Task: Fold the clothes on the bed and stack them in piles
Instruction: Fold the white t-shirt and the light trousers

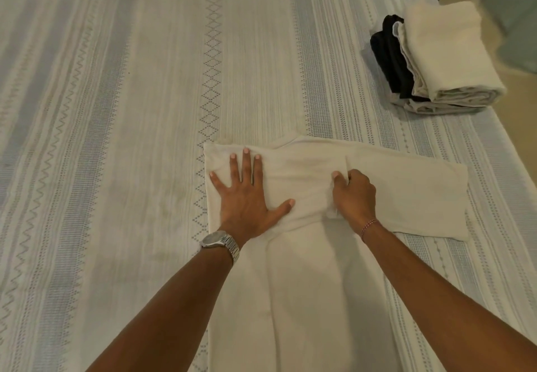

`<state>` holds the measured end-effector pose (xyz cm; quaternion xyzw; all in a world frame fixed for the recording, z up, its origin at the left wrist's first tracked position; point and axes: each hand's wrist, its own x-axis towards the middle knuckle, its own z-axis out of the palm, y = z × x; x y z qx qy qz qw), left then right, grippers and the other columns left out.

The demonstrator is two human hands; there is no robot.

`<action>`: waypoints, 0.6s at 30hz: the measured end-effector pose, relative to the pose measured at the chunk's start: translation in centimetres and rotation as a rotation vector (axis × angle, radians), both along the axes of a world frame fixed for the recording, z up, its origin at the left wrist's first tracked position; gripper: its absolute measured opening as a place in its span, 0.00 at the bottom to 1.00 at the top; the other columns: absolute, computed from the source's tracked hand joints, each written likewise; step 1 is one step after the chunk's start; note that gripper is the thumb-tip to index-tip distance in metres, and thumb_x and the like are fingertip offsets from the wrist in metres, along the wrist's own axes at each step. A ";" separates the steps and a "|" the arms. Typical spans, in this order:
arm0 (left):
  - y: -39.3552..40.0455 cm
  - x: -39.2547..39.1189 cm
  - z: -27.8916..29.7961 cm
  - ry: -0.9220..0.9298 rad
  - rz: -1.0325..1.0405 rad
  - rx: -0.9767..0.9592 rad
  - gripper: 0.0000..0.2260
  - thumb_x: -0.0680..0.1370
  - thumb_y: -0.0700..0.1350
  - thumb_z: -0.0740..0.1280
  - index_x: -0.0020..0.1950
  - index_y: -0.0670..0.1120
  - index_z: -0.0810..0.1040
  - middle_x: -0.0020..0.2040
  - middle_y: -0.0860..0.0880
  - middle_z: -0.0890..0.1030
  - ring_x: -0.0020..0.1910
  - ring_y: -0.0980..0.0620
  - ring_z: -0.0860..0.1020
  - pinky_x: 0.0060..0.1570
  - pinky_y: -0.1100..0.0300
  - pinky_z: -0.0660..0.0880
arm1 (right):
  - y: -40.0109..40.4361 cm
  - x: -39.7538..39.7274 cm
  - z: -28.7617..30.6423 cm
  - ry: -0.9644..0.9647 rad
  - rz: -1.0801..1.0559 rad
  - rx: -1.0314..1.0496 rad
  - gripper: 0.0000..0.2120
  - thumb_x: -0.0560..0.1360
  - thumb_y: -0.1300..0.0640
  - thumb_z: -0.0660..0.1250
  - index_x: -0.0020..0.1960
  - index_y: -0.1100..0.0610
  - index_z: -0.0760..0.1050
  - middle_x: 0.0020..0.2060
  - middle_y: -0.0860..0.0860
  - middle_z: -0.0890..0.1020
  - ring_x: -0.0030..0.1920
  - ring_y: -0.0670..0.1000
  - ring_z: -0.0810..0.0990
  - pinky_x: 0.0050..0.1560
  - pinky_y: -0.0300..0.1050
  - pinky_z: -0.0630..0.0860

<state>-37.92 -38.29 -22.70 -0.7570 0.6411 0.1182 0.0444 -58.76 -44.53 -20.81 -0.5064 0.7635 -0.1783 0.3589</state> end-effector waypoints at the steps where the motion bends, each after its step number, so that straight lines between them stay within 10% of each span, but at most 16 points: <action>1: -0.1 0.0 0.2 -0.002 -0.002 0.023 0.56 0.68 0.83 0.43 0.83 0.45 0.40 0.82 0.45 0.35 0.81 0.40 0.36 0.69 0.22 0.44 | 0.3 0.0 0.2 -0.037 0.009 -0.046 0.15 0.84 0.51 0.61 0.41 0.57 0.69 0.36 0.51 0.76 0.41 0.57 0.76 0.39 0.46 0.65; 10: -0.4 1.4 2.1 0.296 0.076 -0.181 0.37 0.80 0.67 0.52 0.81 0.42 0.57 0.83 0.42 0.53 0.82 0.43 0.50 0.79 0.42 0.52 | 2.8 3.5 3.1 0.230 0.244 -0.528 0.13 0.84 0.53 0.61 0.53 0.59 0.81 0.30 0.56 0.80 0.32 0.59 0.77 0.33 0.46 0.69; 14: 0.8 1.8 4.8 0.997 0.417 -0.255 0.16 0.84 0.56 0.62 0.59 0.47 0.81 0.56 0.49 0.83 0.56 0.53 0.81 0.62 0.54 0.77 | 4.0 8.3 4.7 0.274 0.376 -0.504 0.14 0.84 0.51 0.60 0.62 0.54 0.80 0.34 0.57 0.83 0.35 0.61 0.82 0.34 0.47 0.72; 18: 0.6 3.8 6.2 1.655 0.931 0.092 0.24 0.81 0.63 0.63 0.56 0.43 0.83 0.43 0.48 0.87 0.44 0.53 0.85 0.49 0.58 0.81 | 6.2 13.9 4.7 0.209 0.710 -0.306 0.22 0.84 0.49 0.55 0.77 0.52 0.64 0.45 0.55 0.84 0.45 0.60 0.83 0.39 0.50 0.75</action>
